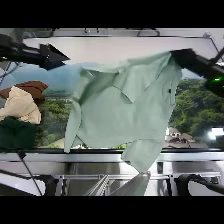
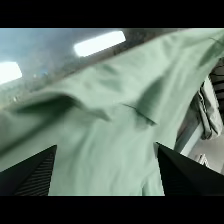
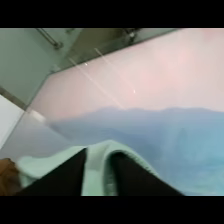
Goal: Fold the shirts.
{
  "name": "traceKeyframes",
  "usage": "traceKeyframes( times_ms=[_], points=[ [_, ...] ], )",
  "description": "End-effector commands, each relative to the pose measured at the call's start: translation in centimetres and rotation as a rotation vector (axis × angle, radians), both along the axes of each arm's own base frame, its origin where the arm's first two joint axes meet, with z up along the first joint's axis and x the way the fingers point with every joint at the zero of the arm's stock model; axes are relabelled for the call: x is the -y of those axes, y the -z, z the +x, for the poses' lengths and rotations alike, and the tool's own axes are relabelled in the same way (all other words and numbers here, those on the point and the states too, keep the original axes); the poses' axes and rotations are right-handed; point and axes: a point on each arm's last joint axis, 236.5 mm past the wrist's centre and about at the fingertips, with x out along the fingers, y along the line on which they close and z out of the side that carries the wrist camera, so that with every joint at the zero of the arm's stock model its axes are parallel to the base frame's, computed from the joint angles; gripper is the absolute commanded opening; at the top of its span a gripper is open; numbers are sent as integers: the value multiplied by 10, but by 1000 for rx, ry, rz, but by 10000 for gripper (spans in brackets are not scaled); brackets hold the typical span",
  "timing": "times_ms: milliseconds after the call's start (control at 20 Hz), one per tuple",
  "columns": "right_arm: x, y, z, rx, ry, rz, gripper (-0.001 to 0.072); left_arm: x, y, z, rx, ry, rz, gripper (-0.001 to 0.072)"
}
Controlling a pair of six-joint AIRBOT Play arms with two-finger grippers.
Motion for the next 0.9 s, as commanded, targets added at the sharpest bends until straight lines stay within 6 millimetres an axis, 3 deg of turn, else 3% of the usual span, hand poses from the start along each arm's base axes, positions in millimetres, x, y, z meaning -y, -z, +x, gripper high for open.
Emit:
traceKeyframes(
  times_ms=[0,150,250,300,450,600,650,750,850],
  points=[
    [10,69,36,-111,-25,27,331,-13,64,33,-104,-12,-54,713],
    [56,55,13,-182,-32,86,332,-56,37,31,-97,-27,-53,712],
    [73,65,-29,-317,-112,61,332,-83,26,19,-115,-61,-57,712],
    [77,80,-56,-431,-149,32,332,-90,26,4,-152,-59,-60,712],
    [91,143,-147,-775,-160,-77,330,-102,43,-55,-292,-64,-76,712],
    [106,184,-223,-1003,1,-23,327,-96,67,-121,-381,-87,-121,712],
    [107,196,-250,-1088,66,32,367,-96,78,-131,-397,-138,-130,712],
    [94,216,-288,-1193,141,142,401,-104,110,-154,-455,-233,-85,712],
    [80,232,-308,-1241,161,177,401,-106,134,-182,-526,-245,-30,712]
  ],
)
